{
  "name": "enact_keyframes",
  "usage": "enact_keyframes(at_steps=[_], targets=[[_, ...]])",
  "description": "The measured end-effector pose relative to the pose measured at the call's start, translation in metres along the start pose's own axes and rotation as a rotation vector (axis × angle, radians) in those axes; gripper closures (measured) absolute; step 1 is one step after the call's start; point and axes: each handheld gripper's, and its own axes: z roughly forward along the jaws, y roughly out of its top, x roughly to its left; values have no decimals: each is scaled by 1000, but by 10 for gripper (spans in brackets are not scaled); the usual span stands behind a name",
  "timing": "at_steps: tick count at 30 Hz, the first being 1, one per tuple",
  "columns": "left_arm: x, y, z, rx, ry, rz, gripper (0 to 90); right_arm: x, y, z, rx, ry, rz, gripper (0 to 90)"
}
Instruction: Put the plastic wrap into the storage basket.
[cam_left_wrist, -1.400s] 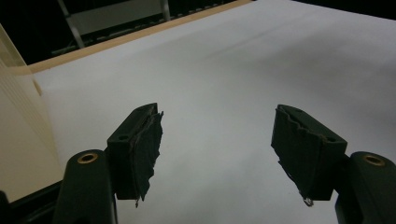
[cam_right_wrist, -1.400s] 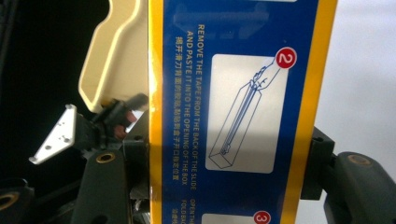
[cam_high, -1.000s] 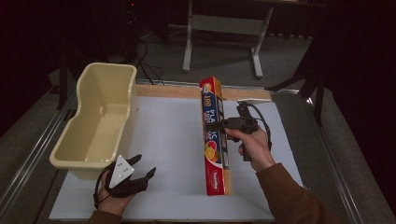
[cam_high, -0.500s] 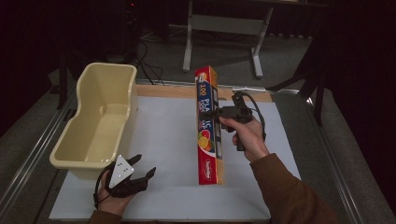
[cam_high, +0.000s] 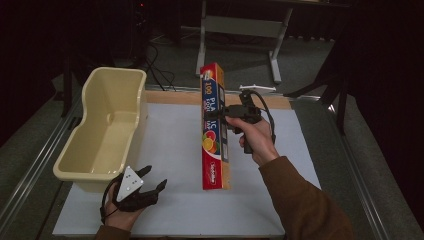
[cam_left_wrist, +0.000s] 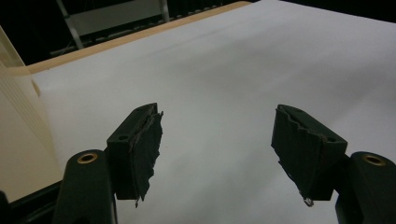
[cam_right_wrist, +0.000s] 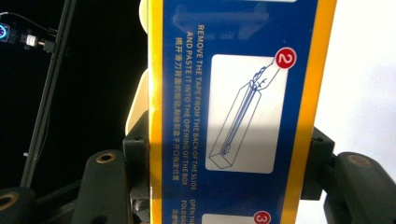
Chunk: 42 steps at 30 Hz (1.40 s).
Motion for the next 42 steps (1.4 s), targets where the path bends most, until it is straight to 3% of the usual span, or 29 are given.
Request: enact_keyframes(at_steps=[23, 42], targets=[[-1, 0, -1, -7, -4, -4, 326, 26, 20, 22, 7, 25, -8, 392], [1, 0, -1, -10, -4, -11, 325, 43, 37, 54, 22, 64, 8, 392]])
